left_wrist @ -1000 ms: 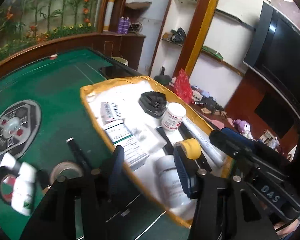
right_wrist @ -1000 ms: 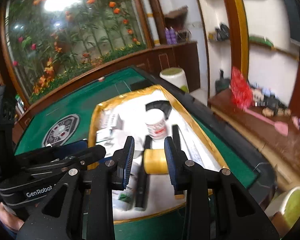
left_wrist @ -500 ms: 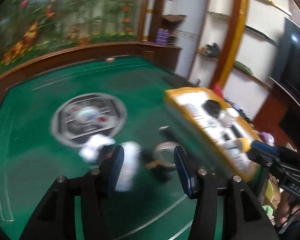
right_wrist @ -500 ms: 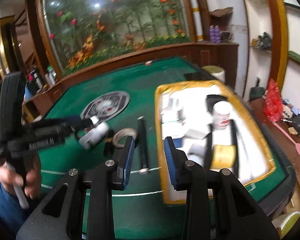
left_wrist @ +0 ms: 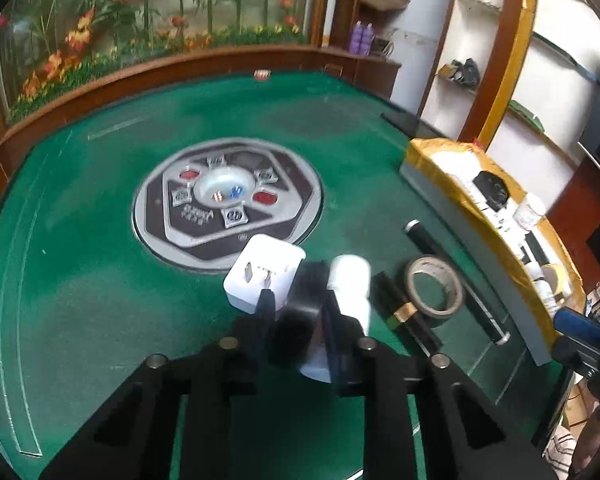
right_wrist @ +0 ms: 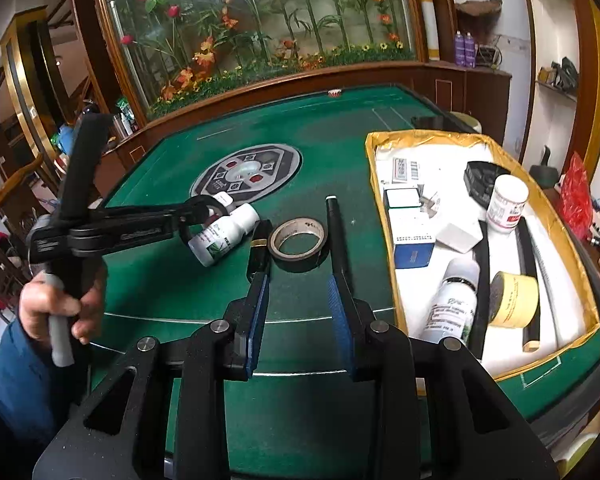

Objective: Organize rigid objects

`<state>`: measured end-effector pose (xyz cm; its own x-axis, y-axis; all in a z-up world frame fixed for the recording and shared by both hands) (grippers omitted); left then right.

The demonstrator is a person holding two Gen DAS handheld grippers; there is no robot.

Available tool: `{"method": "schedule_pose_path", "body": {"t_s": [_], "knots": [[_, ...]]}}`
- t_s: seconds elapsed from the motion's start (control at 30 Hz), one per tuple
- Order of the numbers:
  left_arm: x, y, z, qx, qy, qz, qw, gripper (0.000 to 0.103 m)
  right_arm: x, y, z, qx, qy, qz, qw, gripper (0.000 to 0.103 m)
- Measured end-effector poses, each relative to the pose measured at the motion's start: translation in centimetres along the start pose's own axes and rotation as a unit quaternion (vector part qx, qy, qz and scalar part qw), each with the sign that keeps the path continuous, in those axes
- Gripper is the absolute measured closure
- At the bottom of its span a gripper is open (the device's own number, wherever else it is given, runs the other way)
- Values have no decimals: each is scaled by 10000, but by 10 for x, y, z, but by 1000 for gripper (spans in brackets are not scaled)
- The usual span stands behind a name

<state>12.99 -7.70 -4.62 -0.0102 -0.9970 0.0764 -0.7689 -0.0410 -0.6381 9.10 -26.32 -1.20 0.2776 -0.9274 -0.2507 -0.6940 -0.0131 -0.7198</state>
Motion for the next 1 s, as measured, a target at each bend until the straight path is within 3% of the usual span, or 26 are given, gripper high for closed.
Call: {"method": "schedule_pose_path", "body": {"t_s": [0.23,0.4,0.77,0.83,0.9,1.0], "knots": [[2,15,-10,-162,299,27,9994,88,-23,5,22,-370,-363,29,9987,72],[1,12,-24,-22,372,65,9993,89,-41,2,52,-694,-432,-70,9966,72],[0,4,-35,129,473,-46,9988,89,-34,-3,117,-1314,17,7,9913,72],[0,3,-36,154,522,-97,9985,89,-32,-7,126,-1341,147,-43,9908,76],[-1,0,-35,169,549,-157,9982,89,-33,-12,134,-1358,282,-188,9901,85],[0,-3,-37,233,510,-151,9983,89,-32,-17,137,-1279,380,-223,9908,86]]}}
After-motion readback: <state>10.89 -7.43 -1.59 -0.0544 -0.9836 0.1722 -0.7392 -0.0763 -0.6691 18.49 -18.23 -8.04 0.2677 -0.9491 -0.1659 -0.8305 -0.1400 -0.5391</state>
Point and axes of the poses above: each gripper's, at about its wrist camera, not at the fingertips, and z roughly the way its jaws point, x to its right, y to its underside, the point moved 10 cm from there along z, roughly the way its jaws point, and after that the axes turned 3 degrees about -y, right-handed, at the moved point
